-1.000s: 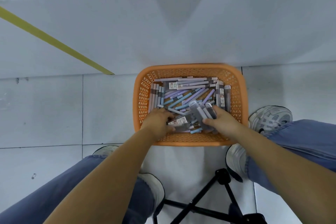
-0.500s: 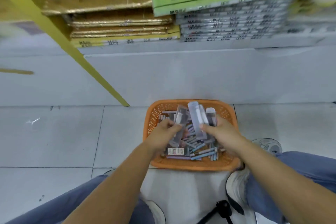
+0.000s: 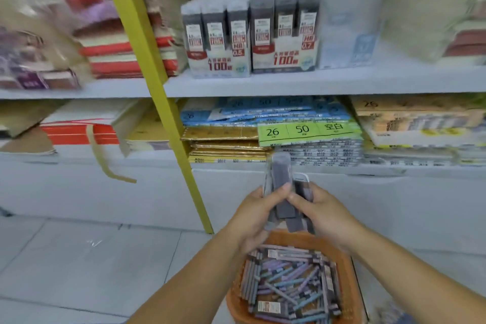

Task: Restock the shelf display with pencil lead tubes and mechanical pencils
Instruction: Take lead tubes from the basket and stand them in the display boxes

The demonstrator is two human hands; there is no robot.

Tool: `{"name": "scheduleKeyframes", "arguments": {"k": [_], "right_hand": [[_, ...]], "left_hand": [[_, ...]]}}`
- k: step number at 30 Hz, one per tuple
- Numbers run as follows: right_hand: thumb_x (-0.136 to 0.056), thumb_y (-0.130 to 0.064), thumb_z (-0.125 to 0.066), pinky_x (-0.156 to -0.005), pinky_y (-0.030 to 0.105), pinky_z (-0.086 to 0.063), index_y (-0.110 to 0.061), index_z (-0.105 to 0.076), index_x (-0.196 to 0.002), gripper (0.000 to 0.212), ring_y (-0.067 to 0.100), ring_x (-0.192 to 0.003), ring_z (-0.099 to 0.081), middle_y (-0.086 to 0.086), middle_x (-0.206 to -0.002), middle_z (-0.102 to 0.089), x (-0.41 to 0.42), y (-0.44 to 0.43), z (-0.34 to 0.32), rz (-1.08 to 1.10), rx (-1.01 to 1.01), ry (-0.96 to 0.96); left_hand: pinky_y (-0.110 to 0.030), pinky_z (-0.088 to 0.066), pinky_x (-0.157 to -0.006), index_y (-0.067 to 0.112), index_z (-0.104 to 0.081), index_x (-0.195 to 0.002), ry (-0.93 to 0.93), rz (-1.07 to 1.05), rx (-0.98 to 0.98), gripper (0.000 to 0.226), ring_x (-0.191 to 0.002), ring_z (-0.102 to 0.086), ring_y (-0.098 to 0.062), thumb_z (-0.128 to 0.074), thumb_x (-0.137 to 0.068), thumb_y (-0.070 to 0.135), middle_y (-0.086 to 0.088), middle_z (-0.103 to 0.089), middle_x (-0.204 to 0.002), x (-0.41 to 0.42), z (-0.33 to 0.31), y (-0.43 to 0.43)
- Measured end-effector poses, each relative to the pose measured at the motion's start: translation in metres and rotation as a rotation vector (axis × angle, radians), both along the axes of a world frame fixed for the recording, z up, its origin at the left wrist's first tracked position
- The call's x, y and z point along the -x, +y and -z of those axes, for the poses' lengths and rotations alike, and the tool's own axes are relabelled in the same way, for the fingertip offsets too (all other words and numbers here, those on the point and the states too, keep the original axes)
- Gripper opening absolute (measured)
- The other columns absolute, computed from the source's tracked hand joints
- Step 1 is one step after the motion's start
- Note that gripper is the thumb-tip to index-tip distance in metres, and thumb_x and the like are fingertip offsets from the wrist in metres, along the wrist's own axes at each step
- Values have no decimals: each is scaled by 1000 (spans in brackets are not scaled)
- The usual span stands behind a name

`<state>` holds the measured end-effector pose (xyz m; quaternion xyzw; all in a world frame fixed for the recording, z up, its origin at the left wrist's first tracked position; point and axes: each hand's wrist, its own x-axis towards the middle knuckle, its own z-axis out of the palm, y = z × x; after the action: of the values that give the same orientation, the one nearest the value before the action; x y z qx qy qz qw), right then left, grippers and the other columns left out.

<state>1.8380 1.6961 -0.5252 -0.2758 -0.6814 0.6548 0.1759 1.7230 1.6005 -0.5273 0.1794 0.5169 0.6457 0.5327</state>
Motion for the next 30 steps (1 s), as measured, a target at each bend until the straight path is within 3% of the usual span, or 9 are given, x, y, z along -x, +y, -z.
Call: {"name": "scheduleKeyframes", "arguments": {"k": [2, 6, 10, 14, 16, 18, 21, 26, 30], "right_hand": [[-98, -22, -55, -70, 13, -51, -28, -60, -113, 18, -1, -89, -69, -15, -96, -74, 3, 1, -29, -26, -55, 47], [-100, -25, -49, -64, 7, -46, -30, -59, -105, 12, -9, -83, -65, -21, -88, -72, 10, 8, -87, -87, -186, 92], [-100, -32, -50, -72, 3, -43, -44, -56, -114, 19, -15, -93, -60, -33, -100, -66, 14, 17, -129, -147, -344, 81], [-98, -30, -50, -65, 23, -43, -36, -55, -131, 34, 15, -79, -59, 2, -93, -61, 32, 35, -143, -117, -333, -9], [-90, -46, -45, -75, 32, -47, -42, -59, -124, 37, 19, -84, -56, 4, -95, -61, 33, 41, -143, -63, -248, -12], [-92, -35, -46, -82, 39, -55, -52, -62, -109, 29, 20, -100, -63, -5, -108, -67, 32, 49, -142, -70, -277, 62], [-95, -10, -56, -75, 26, -58, -43, -68, -105, 36, 13, -95, -70, -8, -102, -72, 32, 53, -144, -60, -256, 203], [-89, -5, -66, -64, 18, -55, -32, -67, -109, 33, 7, -88, -71, -13, -98, -74, 40, 53, -149, 13, -276, 285], [-87, -2, -68, -62, 20, -54, -46, -55, -117, 55, 9, -78, -71, -7, -84, -70, 45, 50, -150, 18, -277, 329]], "left_hand": [[-31, -59, -79, 6, -66, -126, 1, -28, -43, 43, -94, -71, -23, -68, -89, 27, -18, -73, -114, 0, -27, 2], [-55, -50, -102, 9, -66, -128, 16, -82, -130, 40, -107, -67, -31, -67, -91, 25, -21, -69, -124, 6, -77, 8], [-50, -58, -92, 14, -69, -119, 174, -112, -212, 26, -101, -72, -27, -66, -95, 21, -14, -76, -111, 18, -115, 12], [-48, -58, -93, 21, -66, -122, 281, -214, -198, 27, -104, -72, -25, -66, -96, 24, -7, -78, -105, 29, -120, 13], [-42, -61, -84, 21, -62, -124, 286, -226, -206, 31, -100, -74, -22, -67, -94, 24, -8, -78, -105, 36, -113, 11], [-36, -61, -75, 21, -61, -124, 281, -230, -205, 34, -97, -75, -21, -69, -91, 24, -9, -78, -106, 40, -111, 9], [-32, -60, -71, 28, -65, -120, 283, -239, -200, 33, -97, -74, -18, -73, -87, 30, -2, -78, -106, 41, -112, 10], [-41, -60, -85, 31, -68, -115, 315, -312, -197, 29, -106, -70, -21, -75, -87, 34, 3, -78, -104, 49, -119, 11], [-40, -59, -81, 28, -68, -115, 301, -331, -214, 27, -104, -70, -22, -74, -89, 31, 2, -78, -102, 50, -125, 12]]}}
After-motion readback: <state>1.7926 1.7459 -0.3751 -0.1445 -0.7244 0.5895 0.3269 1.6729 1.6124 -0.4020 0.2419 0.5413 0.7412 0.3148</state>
